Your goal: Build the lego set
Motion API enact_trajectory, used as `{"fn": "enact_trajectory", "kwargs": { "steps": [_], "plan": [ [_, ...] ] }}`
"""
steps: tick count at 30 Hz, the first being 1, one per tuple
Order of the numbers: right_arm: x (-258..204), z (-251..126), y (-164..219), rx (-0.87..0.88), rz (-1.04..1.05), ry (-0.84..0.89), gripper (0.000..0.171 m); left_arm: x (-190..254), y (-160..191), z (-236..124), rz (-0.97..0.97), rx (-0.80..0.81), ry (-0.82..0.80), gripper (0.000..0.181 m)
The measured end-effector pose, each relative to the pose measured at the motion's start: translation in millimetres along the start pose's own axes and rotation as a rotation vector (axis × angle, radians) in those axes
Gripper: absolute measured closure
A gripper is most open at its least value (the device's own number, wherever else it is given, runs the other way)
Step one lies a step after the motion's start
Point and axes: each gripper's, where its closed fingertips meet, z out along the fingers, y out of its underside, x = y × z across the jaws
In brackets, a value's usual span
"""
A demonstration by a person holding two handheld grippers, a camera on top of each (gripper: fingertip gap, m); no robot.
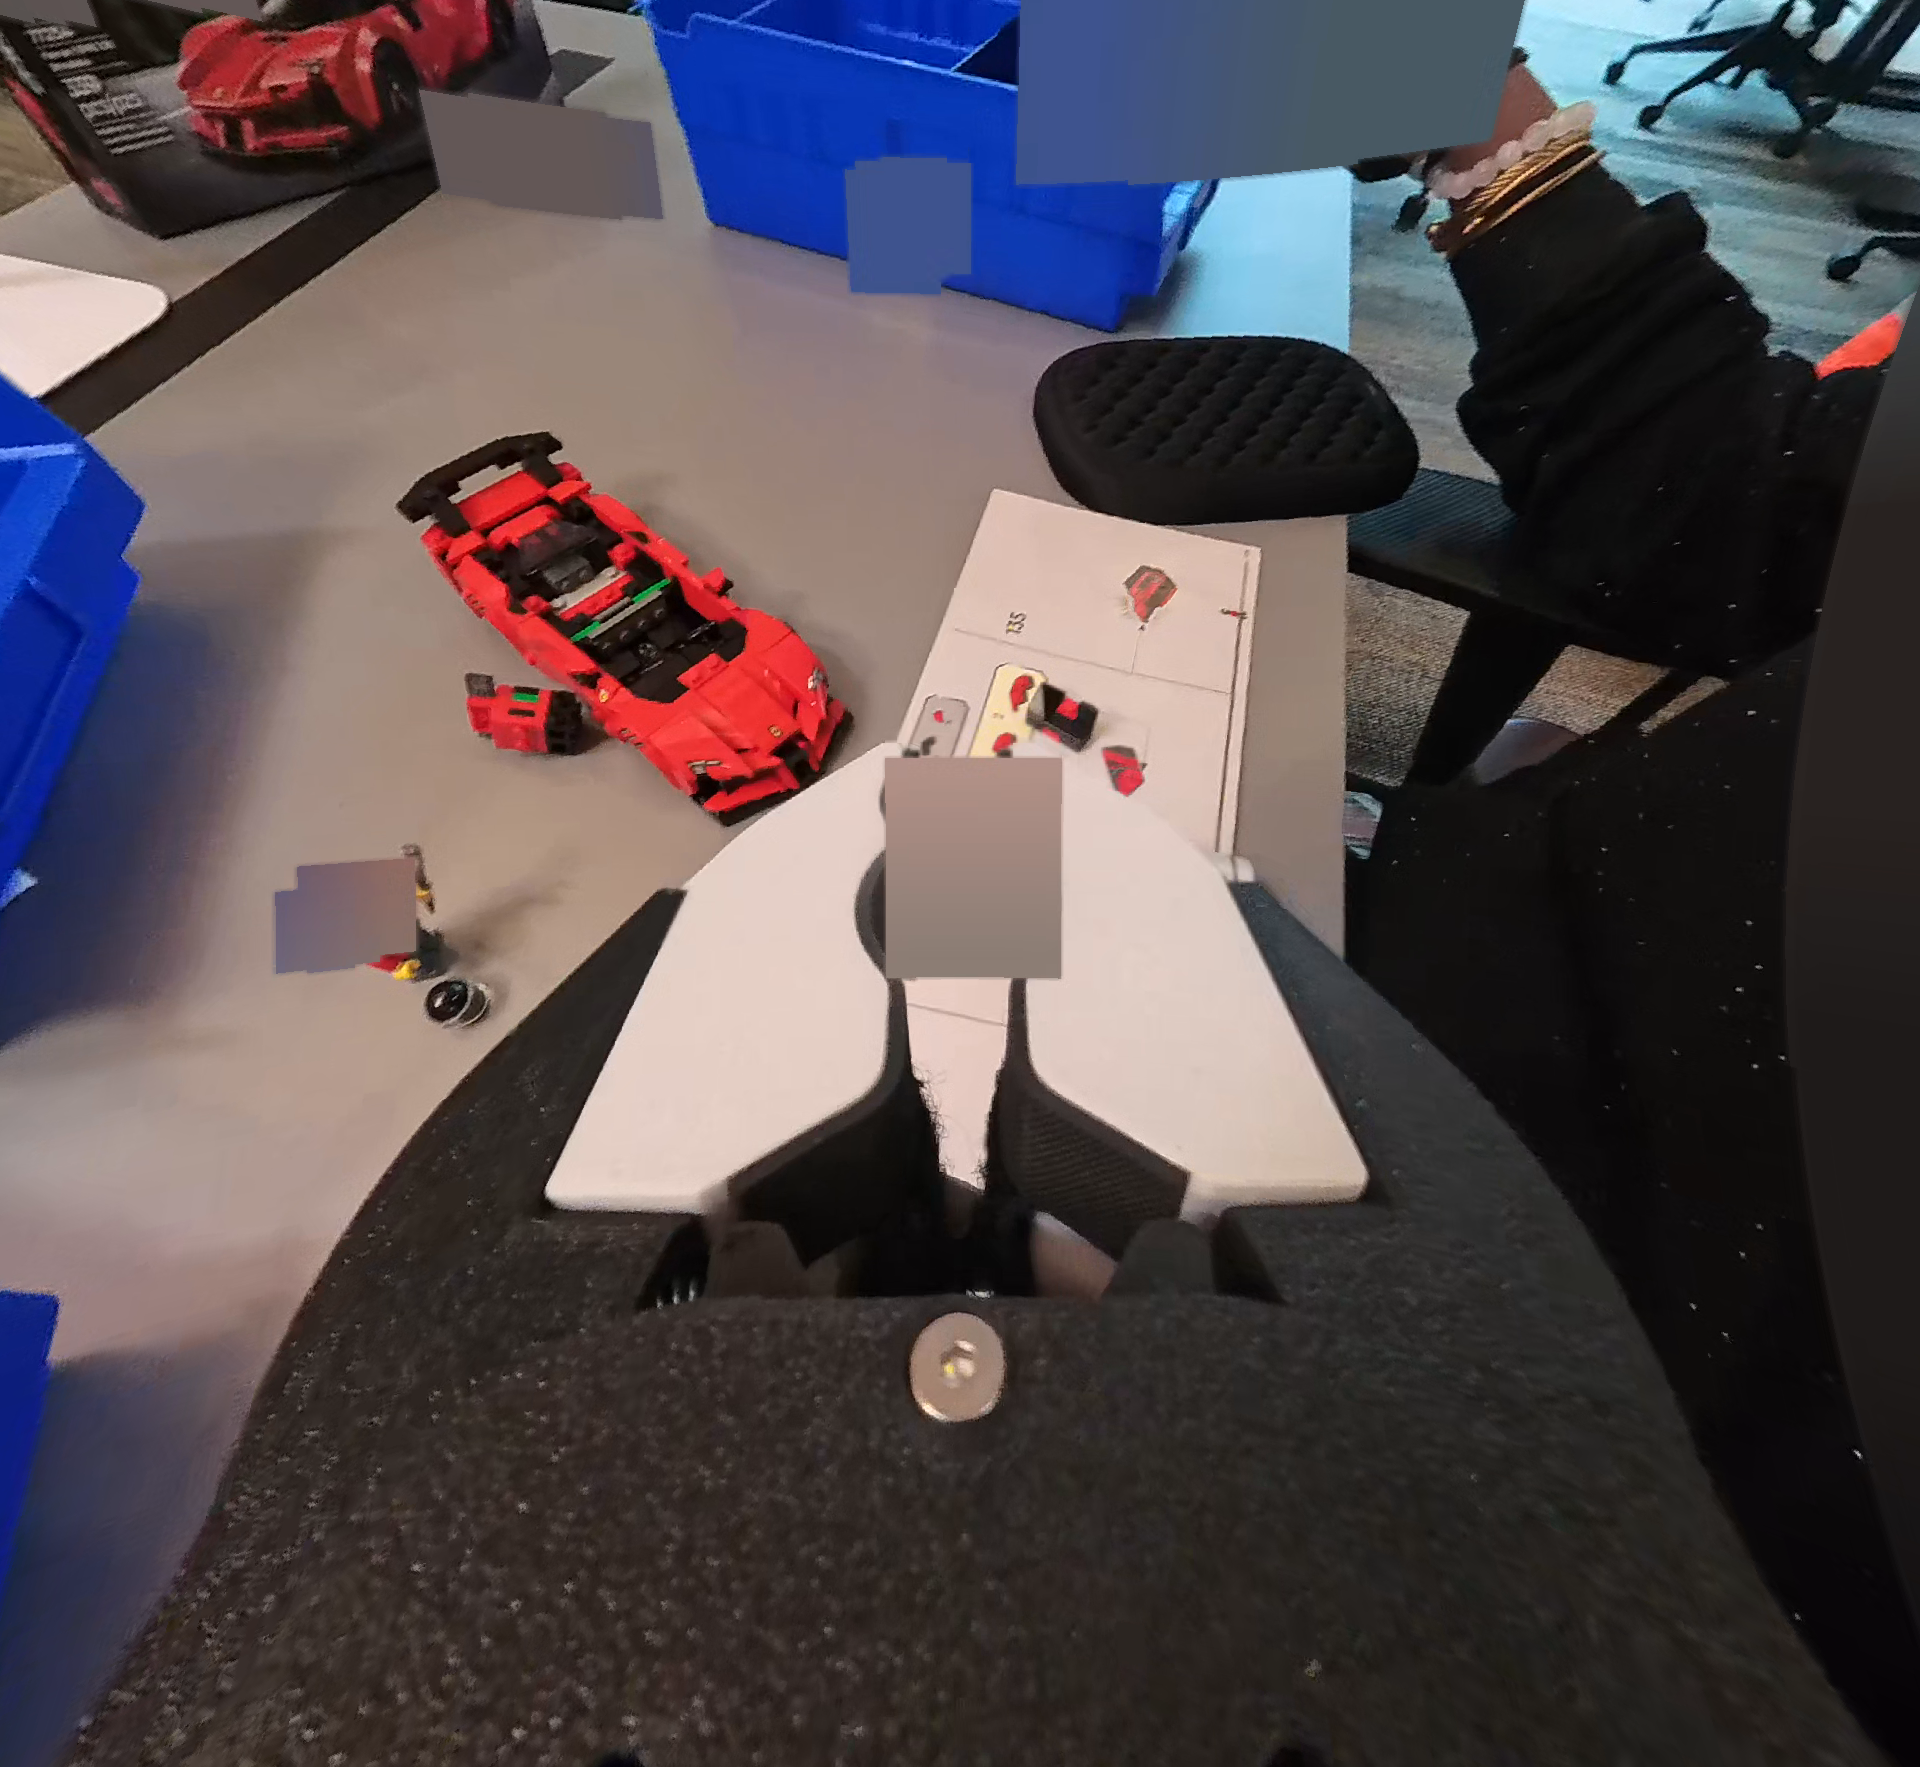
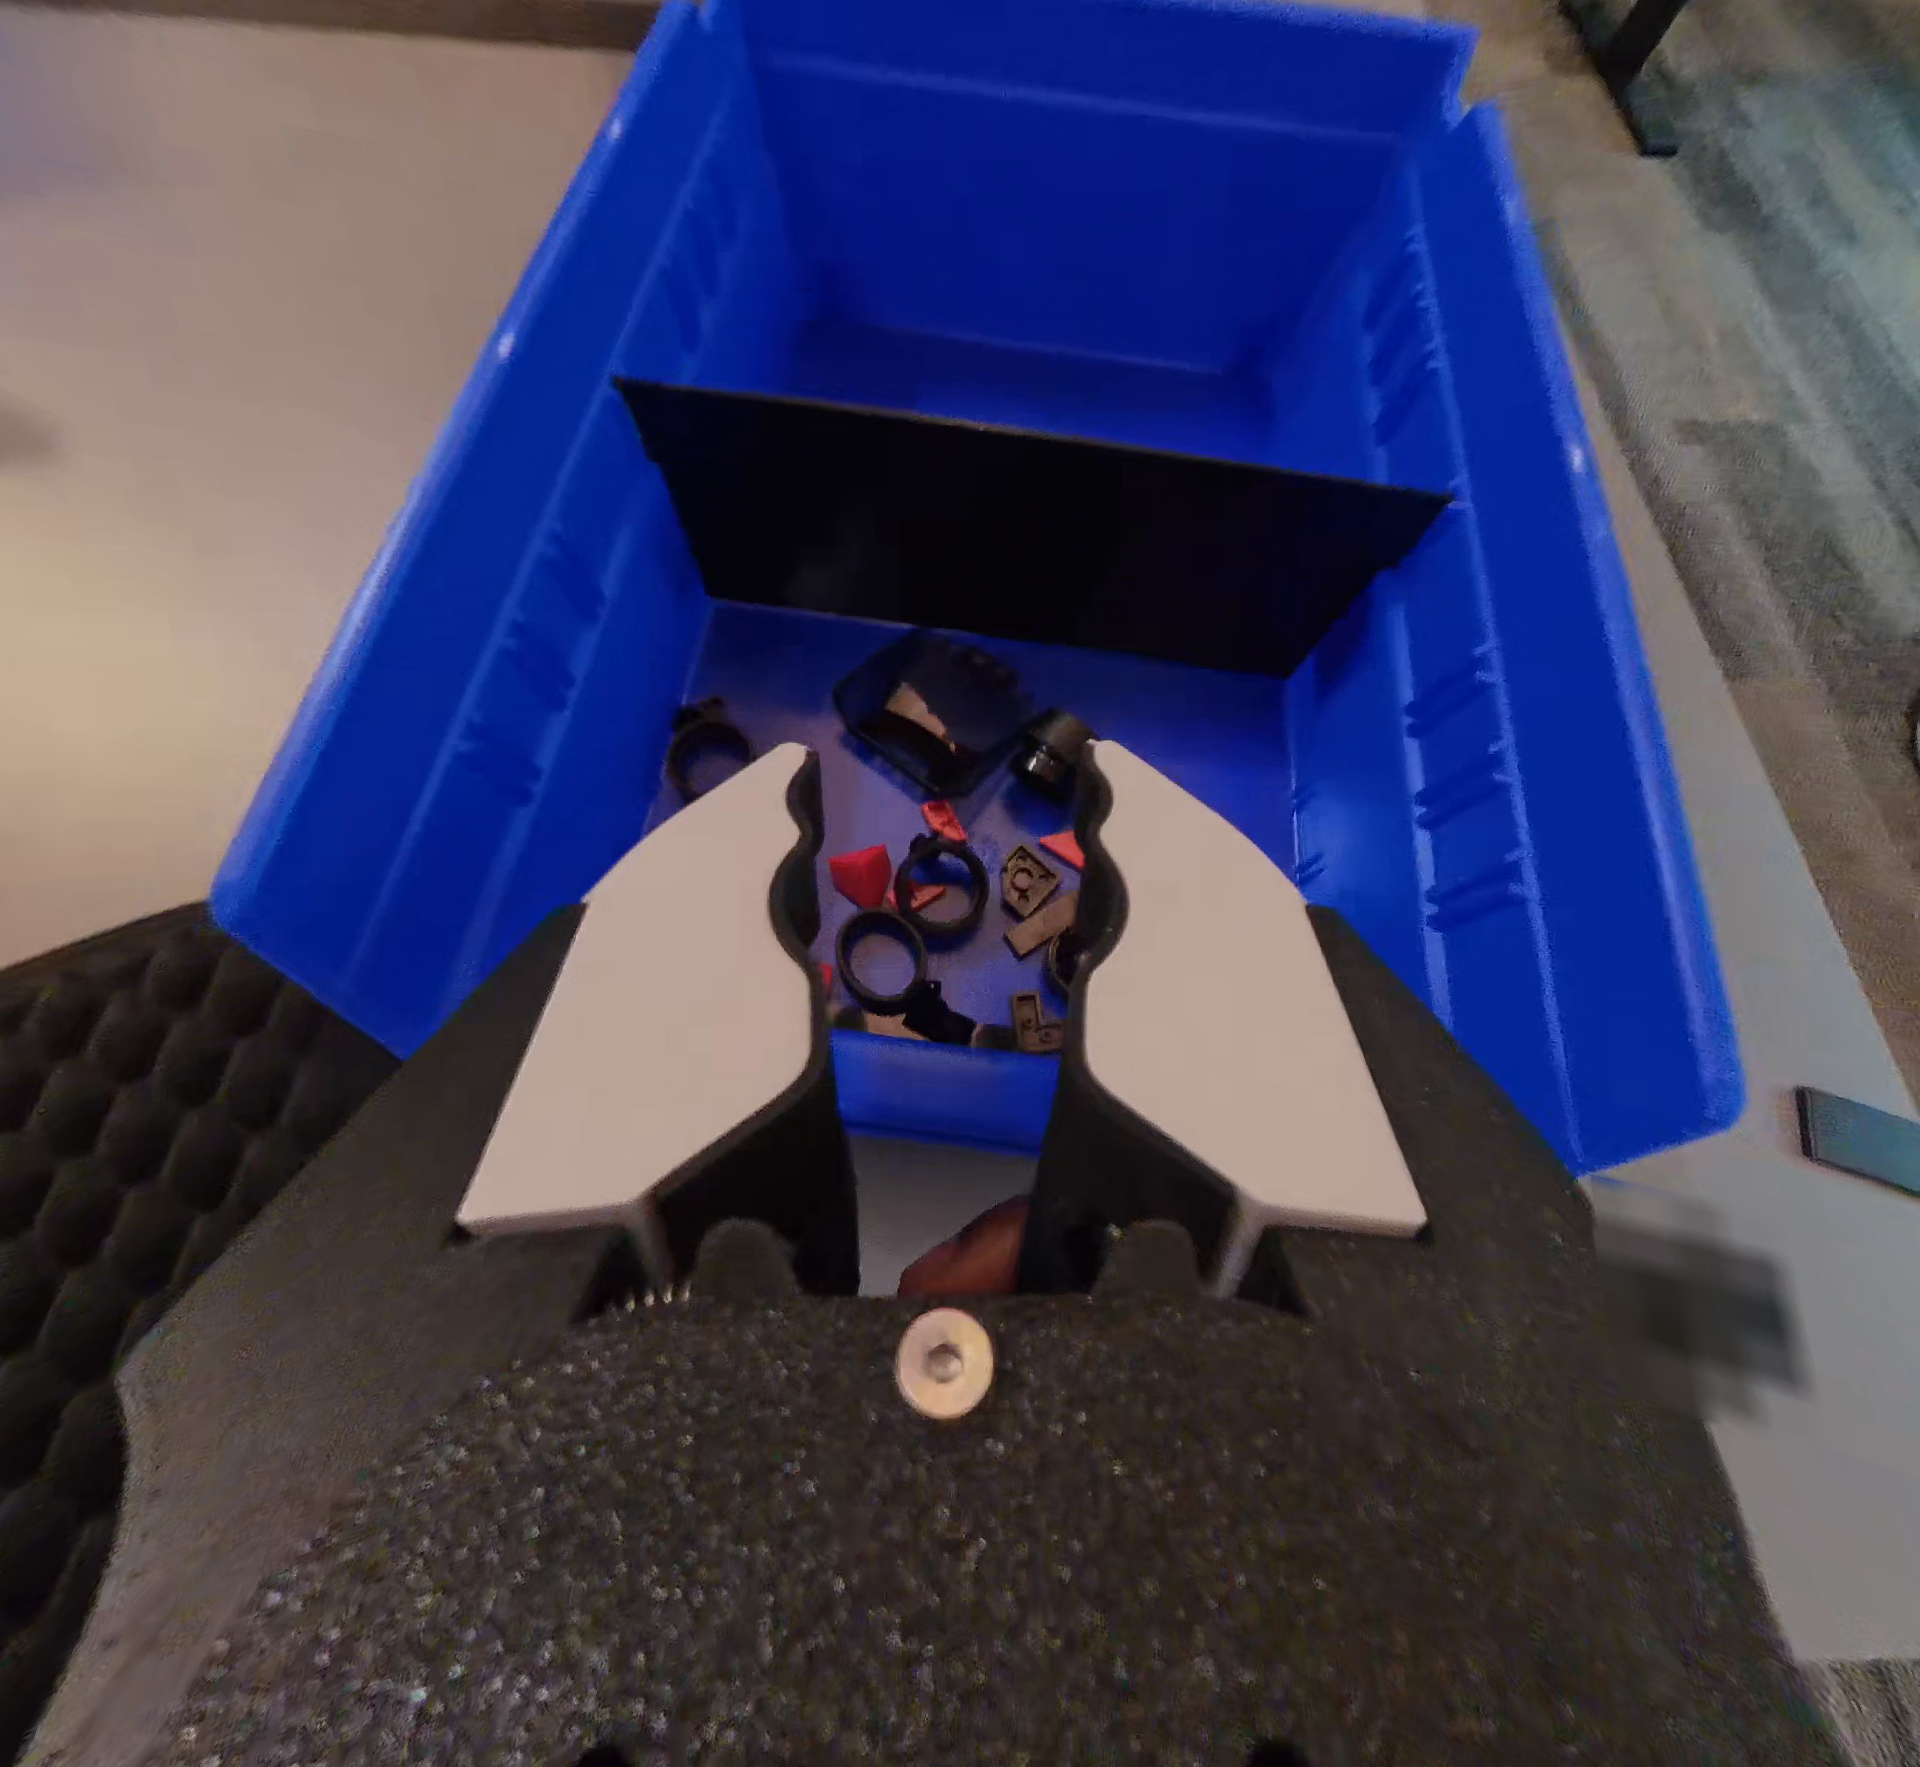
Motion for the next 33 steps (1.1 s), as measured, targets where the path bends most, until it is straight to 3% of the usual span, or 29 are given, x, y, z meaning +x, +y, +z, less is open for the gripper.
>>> {"fn": "enact_trajectory", "kwargs": {
  "steps": [4,5,7,10,11,16,20,21,22,23,24,27,28,29,30,31,32,33],
  "plan": [
    [-26,-21,-33,0.188,-0.009,-0.156,0.123,-14,-4,-10,-0.018,0.027,-0.089,0.159],
    [-37,-29,-42,0.232,-0.02,-0.216,0.111,-22,-5,-15,-0.031,0.038,-0.14,0.151],
    [-57,-44,-54,0.289,-0.049,-0.306,0.086,-45,-8,-27,-0.075,0.055,-0.298,0.117],
    [-80,-58,-62,0.301,-0.102,-0.365,0.066,-71,-7,-55,-0.133,0.042,-0.512,0.048],
    [-86,-61,-64,0.299,-0.12,-0.364,0.062,-75,-5,-65,-0.152,0.027,-0.564,0.035],
    [-118,-67,-74,0.268,-0.182,-0.327,0.035,-85,6,-124,-0.194,-0.032,-0.793,0.035],
    [-138,-65,-75,0.221,-0.266,-0.247,0.024,-85,20,-188,-0.218,-0.07,-0.995,0.036],
    [-141,-64,-76,0.218,-0.289,-0.22,0.031,-82,23,-202,-0.209,-0.079,-1.028,0.046],
    [-146,-64,-76,0.218,-0.328,-0.207,0.078,-76,23,-213,-0.182,-0.065,-1.031,0.095],
    [-154,-67,-76,0.235,-0.386,-0.219,0.154,-69,16,-218,-0.154,-0.007,-1.009,0.113],
    [-161,-69,-81,0.288,-0.417,-0.214,0.171,-63,8,-221,-0.149,0.058,-0.978,0.13],
    [-166,-69,-89,0.324,-0.411,-0.146,0.171,-59,4,-234,-0.115,0.062,-1.05,0.181],
    [-168,-70,-92,0.347,-0.408,-0.133,0.16,-61,7,-238,-0.104,0.029,-1.104,0.175],
    [-169,-69,-94,0.362,-0.394,-0.119,0.12,-63,11,-239,-0.115,-0.013,-1.141,0.139],
    [-169,-67,-94,0.348,-0.379,-0.104,0.078,-65,19,-239,-0.168,-0.076,-1.165,0.072],
    [-167,-61,-89,0.295,-0.372,-0.092,0.05,-67,29,-238,-0.244,-0.146,-1.18,0.038],
    [-163,-56,-84,0.242,-0.36,-0.063,0.028,-69,35,-237,-0.281,-0.185,-1.196,0.035],
    [-159,-53,-79,0.205,-0.356,-0.039,0.024,-70,34,-233,-0.27,-0.19,-1.198,0.035]
  ]
}}
